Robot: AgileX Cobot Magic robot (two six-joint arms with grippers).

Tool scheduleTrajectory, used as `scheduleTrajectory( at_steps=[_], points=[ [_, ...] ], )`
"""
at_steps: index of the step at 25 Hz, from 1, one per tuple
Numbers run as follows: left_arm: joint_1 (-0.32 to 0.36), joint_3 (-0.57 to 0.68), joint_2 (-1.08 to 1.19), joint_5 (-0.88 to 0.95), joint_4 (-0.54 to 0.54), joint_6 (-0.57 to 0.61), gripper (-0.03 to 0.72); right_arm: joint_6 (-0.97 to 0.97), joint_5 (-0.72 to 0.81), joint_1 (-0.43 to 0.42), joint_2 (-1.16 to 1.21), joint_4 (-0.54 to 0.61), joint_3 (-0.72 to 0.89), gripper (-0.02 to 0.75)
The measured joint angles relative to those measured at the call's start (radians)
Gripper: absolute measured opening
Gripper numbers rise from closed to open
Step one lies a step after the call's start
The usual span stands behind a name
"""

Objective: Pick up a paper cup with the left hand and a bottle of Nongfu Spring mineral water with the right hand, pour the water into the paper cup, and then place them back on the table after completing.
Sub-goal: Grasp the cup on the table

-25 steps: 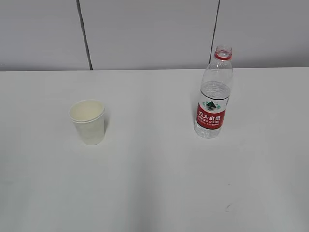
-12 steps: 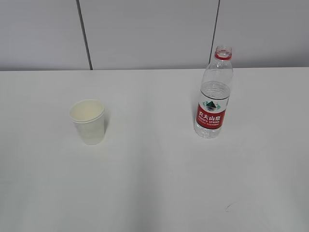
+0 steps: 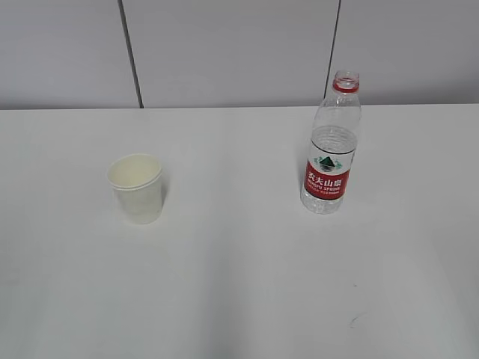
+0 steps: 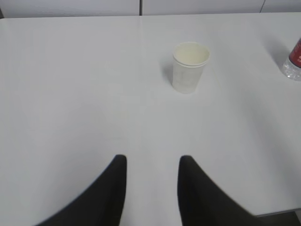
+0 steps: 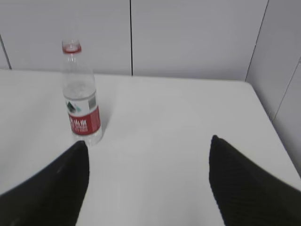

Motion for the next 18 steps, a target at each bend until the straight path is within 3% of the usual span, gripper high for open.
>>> scheduleTrajectory(
  at_steps=[11, 18],
  points=[
    [0.0, -0.021, 0.092, -0.376, -0.098, 0.005, 0.239, 0.0, -0.203, 0.0, 0.027, -0.007, 0.05, 0.587],
    [-0.027, -0.021, 0.245, -0.487, -0.157, 0.122, 0.239, 0.0, -0.296, 0.0, 0.09, -0.007, 0.138, 0.587]
  ],
)
